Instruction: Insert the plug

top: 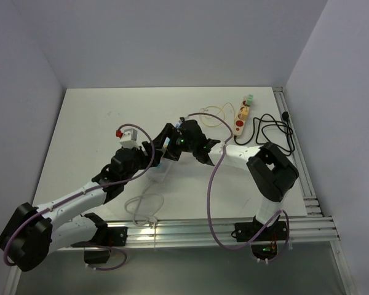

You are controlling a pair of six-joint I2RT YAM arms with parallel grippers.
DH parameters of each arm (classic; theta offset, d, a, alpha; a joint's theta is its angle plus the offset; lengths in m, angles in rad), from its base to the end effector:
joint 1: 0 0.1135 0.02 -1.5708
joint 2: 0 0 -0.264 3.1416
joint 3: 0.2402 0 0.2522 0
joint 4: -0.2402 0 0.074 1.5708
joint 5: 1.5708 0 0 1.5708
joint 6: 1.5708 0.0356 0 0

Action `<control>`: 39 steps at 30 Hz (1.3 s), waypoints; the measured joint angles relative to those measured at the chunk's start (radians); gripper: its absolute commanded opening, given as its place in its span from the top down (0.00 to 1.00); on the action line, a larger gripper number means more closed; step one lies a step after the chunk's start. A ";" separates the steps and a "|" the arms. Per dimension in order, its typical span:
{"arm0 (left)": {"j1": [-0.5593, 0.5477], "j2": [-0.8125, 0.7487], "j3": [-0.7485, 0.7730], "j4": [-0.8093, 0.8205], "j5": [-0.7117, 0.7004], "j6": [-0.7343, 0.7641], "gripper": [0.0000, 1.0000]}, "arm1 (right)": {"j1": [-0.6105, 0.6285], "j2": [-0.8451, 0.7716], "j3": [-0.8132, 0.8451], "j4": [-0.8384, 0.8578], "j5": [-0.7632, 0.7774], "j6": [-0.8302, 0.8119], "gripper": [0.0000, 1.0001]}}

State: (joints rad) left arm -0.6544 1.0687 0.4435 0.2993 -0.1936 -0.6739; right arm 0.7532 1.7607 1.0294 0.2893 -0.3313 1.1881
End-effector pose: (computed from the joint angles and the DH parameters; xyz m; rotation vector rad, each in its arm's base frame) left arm 0.1866 -0.1345 0.2153 -0.1550 1.9497 -0.7138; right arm 0.2763 0.2749 0.2078 0.2642 2.3493 1.4503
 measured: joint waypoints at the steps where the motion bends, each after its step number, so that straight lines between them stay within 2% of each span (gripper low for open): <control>1: -0.001 0.000 0.000 0.003 0.000 0.000 0.57 | 0.000 -0.003 0.000 -0.002 0.002 -0.001 0.45; 7: -0.001 -0.044 -0.012 0.013 0.013 0.036 0.60 | 0.002 -0.022 0.000 -0.005 -0.005 -0.003 0.29; 10: -0.001 -0.072 -0.014 0.006 0.018 0.061 0.61 | 0.003 -0.032 0.000 -0.005 -0.013 -0.003 0.14; 11: -0.001 -0.077 -0.014 0.003 0.021 0.068 0.61 | 0.004 -0.036 0.000 -0.005 -0.015 -0.004 0.04; 13: -0.001 -0.096 -0.014 0.000 0.032 0.079 0.62 | 0.004 -0.043 0.002 -0.011 -0.020 -0.011 0.00; 23: -0.002 -0.156 -0.028 -0.006 0.104 0.086 0.64 | -0.027 -0.070 0.018 -0.064 -0.040 -0.083 0.00; 29: -0.002 -0.164 -0.029 -0.006 0.179 0.085 0.64 | -0.140 -0.101 0.010 -0.085 -0.099 -0.169 0.00; 33: -0.001 -0.170 -0.028 0.004 0.250 0.079 0.64 | -0.236 -0.158 0.000 -0.089 -0.146 -0.286 0.00; 35: 0.000 -0.170 -0.028 0.017 0.287 0.076 0.64 | -0.266 -0.203 -0.025 -0.069 -0.181 -0.336 0.00; 39: 0.008 -0.168 -0.028 0.049 0.365 0.068 0.64 | -0.306 -0.270 -0.129 0.088 -0.314 -0.378 0.00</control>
State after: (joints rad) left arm -0.6468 0.9005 0.4152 0.3481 0.1715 -0.6056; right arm 0.4469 1.4910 0.9009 0.3771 -0.6453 0.8101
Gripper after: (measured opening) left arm 0.687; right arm 0.997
